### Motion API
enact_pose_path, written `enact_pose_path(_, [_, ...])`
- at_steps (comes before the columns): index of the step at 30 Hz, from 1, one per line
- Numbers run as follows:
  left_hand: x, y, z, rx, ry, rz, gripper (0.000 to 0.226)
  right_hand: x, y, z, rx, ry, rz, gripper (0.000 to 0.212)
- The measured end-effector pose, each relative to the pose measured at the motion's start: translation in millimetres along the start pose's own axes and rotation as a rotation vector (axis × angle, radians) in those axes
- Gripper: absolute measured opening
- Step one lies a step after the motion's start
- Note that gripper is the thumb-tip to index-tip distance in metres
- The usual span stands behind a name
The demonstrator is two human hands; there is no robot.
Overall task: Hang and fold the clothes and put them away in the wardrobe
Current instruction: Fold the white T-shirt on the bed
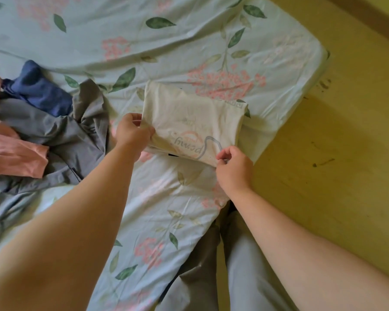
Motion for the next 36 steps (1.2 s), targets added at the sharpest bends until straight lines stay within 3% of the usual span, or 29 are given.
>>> enact_pose_path(5, [0.8,2.1,-1.0,0.074,0.011,-0.070,0.038,-7.4,0.1,4.1,-0.050,-0.006,-0.039,0.024])
enact_pose_path(9, [8.6,2.3,17.9,0.427,-0.008,-0.085,0.052,5.8,4.1,2.0,-0.190,0.006,-0.109,0.008])
enact_pose_path(11, [14.7,3.2,32.1,0.538,-0.038,-0.055,0.051,17.8,11.4,-4.8,-0.258,0.019,-0.005,0.023])
enact_pose_path(14, [29.9,-2.6,50.2,0.425,-0.066,-0.068,0.057,46.8,22.8,-19.6,-0.163,-0.031,0.163,0.043])
enact_pose_path(17, [45.6,-9.9,59.6,0.302,-0.070,-0.100,0.075,80.1,22.1,-31.7,0.127,-0.223,0.196,0.050])
enact_pose_path(21, [52.2,-19.9,62.6,0.210,-0.056,-0.092,0.066,103.8,19.7,-36.1,0.298,-0.361,0.175,0.055])
enact_pose_path(24, [53.3,-28.5,63.9,0.182,-0.047,-0.114,0.061,108.7,21.5,-28.6,0.426,-0.445,0.209,0.047])
enact_pose_path(28, [53.2,-35.7,64.9,0.116,-0.087,-0.077,0.052,109.6,17.1,-30.8,0.398,-0.422,0.260,0.053])
enact_pose_path(31, [53.7,-35.9,60.5,0.096,-0.126,-0.047,0.049,112.3,13.0,-34.8,0.251,-0.451,0.210,0.063])
enact_pose_path(36, [49.8,-39.9,52.7,0.256,-0.236,0.047,0.042,113.2,3.1,-38.1,0.013,-0.386,0.227,0.064])
Point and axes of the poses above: each hand's wrist, its own x-axis towards the middle knuckle, its own y-axis out of the back of the hand, z = x × y, the point moved 2 cm from there along x, towards the middle knuckle, and after that the axes turned 1 degree about -z, right-handed, at the moved point
